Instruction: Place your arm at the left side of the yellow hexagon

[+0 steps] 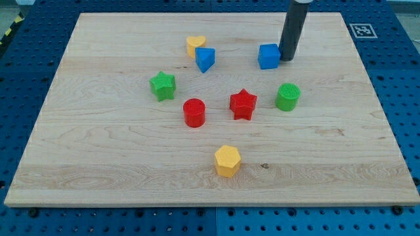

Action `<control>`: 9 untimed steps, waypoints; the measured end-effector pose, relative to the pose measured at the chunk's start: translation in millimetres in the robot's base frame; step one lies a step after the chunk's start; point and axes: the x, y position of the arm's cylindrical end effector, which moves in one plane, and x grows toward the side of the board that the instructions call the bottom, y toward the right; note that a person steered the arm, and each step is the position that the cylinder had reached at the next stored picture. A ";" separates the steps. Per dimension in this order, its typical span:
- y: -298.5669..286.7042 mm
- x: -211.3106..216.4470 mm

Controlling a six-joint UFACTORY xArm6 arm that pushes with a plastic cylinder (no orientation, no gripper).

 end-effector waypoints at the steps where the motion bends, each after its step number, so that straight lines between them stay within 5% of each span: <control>1: -25.8 0.9; 3: -120.6 0.7; 5: 39.6 16.3; 6: 84.3 102.5; 7: 78.5 175.5; 9: -53.7 189.6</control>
